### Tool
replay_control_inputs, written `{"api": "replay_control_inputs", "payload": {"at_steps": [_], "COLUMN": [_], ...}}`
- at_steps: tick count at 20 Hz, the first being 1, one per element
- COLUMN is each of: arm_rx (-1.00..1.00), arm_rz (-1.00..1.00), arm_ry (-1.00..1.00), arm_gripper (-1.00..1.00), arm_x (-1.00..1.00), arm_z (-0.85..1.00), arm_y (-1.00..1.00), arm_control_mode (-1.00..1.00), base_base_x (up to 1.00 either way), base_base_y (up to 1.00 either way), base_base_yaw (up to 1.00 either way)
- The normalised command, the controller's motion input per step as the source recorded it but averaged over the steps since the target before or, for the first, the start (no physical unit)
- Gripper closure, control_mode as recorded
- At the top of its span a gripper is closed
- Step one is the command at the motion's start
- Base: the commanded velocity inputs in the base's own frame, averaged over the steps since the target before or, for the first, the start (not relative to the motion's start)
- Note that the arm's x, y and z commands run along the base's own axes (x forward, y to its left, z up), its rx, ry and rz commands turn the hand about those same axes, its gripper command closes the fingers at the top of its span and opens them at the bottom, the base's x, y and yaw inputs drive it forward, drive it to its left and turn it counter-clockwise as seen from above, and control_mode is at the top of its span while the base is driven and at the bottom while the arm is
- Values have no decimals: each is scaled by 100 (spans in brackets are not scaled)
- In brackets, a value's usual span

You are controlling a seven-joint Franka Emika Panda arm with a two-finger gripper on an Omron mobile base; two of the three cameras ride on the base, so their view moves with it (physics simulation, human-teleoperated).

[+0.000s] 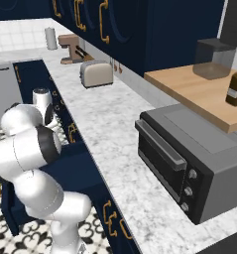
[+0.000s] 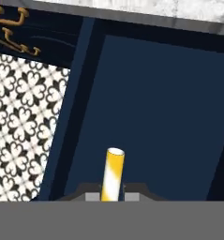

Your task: Take a straw from the drawer in front and place it inside the glass cup on the dining counter.

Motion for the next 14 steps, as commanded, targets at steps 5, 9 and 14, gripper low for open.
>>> {"api": "replay_control_inputs", "payload": {"at_steps": [5, 9, 14], "arm_rx": [-37, -27, -8], "arm_rz": [35, 35, 21], "arm_ry": [-32, -24, -7], "arm_gripper": [100, 100, 100], "arm_x": [-3, -14, -39], "arm_z": [92, 44, 15], "arm_y": [-26, -46, -49], "arm_control_mode": [-100, -100, -100], "base_base_x": [0, 0, 0], "base_base_y": [0, 0, 0], "base_base_yaw": [0, 0, 0]}}
